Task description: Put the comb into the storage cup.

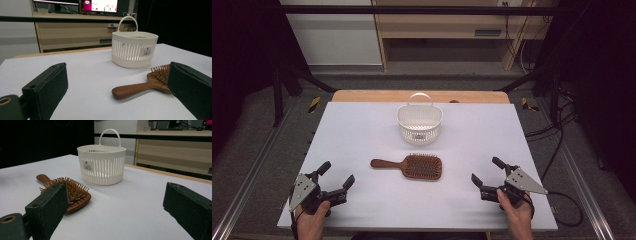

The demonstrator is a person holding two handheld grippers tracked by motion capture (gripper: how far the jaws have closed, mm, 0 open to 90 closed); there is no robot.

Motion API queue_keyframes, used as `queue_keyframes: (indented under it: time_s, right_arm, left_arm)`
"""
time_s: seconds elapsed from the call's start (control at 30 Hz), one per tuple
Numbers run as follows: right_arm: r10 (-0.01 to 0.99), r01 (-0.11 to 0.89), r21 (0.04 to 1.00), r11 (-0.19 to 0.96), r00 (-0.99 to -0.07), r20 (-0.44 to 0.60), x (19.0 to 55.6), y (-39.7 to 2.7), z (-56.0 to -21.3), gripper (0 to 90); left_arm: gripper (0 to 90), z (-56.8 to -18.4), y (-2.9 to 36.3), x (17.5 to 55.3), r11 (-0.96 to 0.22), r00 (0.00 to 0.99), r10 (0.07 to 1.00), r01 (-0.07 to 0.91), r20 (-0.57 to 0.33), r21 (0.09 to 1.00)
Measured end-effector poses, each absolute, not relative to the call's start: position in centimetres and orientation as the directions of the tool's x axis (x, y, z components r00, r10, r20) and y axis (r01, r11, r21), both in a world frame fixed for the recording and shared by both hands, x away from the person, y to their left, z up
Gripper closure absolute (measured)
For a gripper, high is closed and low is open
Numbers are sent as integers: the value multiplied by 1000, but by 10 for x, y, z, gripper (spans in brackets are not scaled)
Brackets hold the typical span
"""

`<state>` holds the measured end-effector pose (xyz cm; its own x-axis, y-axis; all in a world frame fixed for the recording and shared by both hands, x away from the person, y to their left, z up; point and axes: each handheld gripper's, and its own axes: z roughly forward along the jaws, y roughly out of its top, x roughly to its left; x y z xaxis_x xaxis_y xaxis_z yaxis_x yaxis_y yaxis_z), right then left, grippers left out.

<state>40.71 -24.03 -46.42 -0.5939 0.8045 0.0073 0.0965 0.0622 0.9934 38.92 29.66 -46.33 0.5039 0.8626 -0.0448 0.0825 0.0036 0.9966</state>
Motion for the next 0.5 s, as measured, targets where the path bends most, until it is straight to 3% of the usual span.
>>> queue_keyframes:
  time_s: [0.3,0.5]
  right_arm:
    - [801,105,992,70,-599,8,406,-238,-465,63]
    - [802,113,992,61,-597,18,406,-238,-465,63]
  left_arm:
    - [25,-457,284,392,-34,480,877,126,-31,991]
    - [26,-442,263,403,-94,521,853,144,5,985]
